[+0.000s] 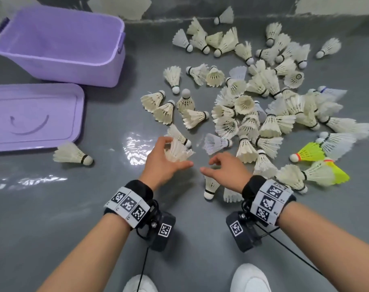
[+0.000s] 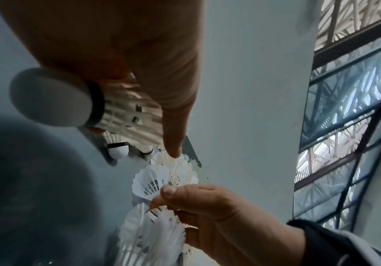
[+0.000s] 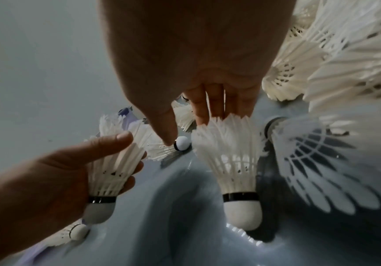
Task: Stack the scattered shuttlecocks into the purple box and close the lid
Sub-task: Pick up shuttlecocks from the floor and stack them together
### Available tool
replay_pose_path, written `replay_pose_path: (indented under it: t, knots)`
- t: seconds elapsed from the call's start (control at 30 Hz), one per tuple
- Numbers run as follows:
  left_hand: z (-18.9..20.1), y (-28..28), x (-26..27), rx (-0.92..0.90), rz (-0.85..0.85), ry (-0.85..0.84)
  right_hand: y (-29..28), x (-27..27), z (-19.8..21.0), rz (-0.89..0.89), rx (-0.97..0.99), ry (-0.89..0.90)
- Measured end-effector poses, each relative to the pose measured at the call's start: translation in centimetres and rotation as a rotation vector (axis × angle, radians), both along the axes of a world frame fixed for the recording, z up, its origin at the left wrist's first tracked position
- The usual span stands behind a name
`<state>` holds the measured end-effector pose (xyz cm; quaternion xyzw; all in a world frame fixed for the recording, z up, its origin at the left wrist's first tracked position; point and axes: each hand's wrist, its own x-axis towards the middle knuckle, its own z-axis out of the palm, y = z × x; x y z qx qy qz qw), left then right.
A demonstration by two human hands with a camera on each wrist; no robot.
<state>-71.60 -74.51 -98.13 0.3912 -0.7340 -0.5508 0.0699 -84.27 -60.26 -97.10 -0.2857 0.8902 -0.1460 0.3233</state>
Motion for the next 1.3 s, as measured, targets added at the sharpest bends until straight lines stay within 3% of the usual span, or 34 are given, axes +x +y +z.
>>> replay_pose_path:
  t: [0.23, 0.4, 0.57, 0.83, 0.97, 1.17, 1.3]
  knots:
    - [-0.6, 0.5, 0.3, -0.060, -0.092, -0.044, 0.6, 0.3, -0.5, 0.066, 0.071, 0.073]
    - [-1.1, 1.2, 0.8, -0.025, -0.150, -0.075, 0.5, -1.0, 0.6, -0.211, -0.345, 0.106]
    - [-1.1, 2.3, 0.3, 0.019, -0.161, -0.029, -0.5, -0.4, 1.1, -0.171, -0.578, -0.017]
    - [-2.0, 4.1, -1.0, 0.171, -0.177, 0.062, 1.3, 0.8, -0.6, -0.011, -0.505, -0.173]
    - [-2.5, 4.9, -1.9, 0.160, -0.258, 0.009, 3.0, 0.5, -0.5, 0.039, -0.469, -0.242]
    - [-2.9, 5.4, -2.8, 0.083, -0.257, -0.052, 5.7, -1.9, 0.0, -0.253, -0.492, -0.112]
    - [-3.1, 5.0, -2.8, 0.050, -0.211, -0.089, 6.8, -4.0, -0.3, -0.313, -0.255, -0.140]
